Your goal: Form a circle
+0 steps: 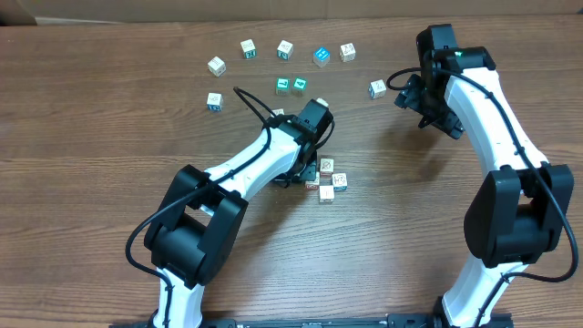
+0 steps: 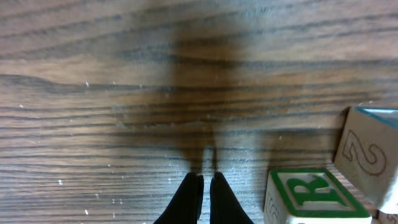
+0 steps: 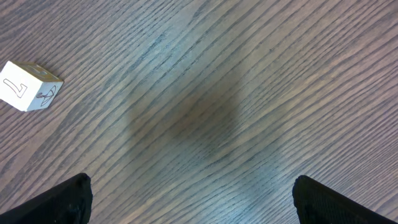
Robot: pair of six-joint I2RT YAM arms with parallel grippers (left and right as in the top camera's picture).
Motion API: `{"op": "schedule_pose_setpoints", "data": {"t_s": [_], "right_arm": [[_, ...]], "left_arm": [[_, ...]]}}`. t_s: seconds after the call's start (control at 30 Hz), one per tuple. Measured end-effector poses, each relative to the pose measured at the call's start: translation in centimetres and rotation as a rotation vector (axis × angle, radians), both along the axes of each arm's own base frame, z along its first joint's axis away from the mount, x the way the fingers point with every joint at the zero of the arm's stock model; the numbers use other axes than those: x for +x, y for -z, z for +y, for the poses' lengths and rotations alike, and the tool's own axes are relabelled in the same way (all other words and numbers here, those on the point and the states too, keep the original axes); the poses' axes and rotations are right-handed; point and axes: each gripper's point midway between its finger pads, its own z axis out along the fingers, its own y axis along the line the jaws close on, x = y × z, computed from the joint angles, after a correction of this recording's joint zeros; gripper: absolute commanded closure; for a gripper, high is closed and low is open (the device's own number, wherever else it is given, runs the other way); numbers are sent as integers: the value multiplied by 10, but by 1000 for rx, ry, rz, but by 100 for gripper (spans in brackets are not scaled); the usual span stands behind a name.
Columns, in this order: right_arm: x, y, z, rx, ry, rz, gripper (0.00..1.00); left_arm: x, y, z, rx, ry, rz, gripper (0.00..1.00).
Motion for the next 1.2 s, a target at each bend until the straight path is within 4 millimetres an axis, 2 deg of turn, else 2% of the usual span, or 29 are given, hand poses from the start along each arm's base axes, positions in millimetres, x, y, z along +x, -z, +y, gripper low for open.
{"op": "schedule_pose_setpoints", "data": {"t_s": [0.57,1.2], "right_arm": [[0,0,0,0,0,0,0],[0,0,0,0,1,-1,0]], "left_arm": [[-3,0,-16,-89,11,25,96],[-6,0,-22,-119,15,47,96]]}}
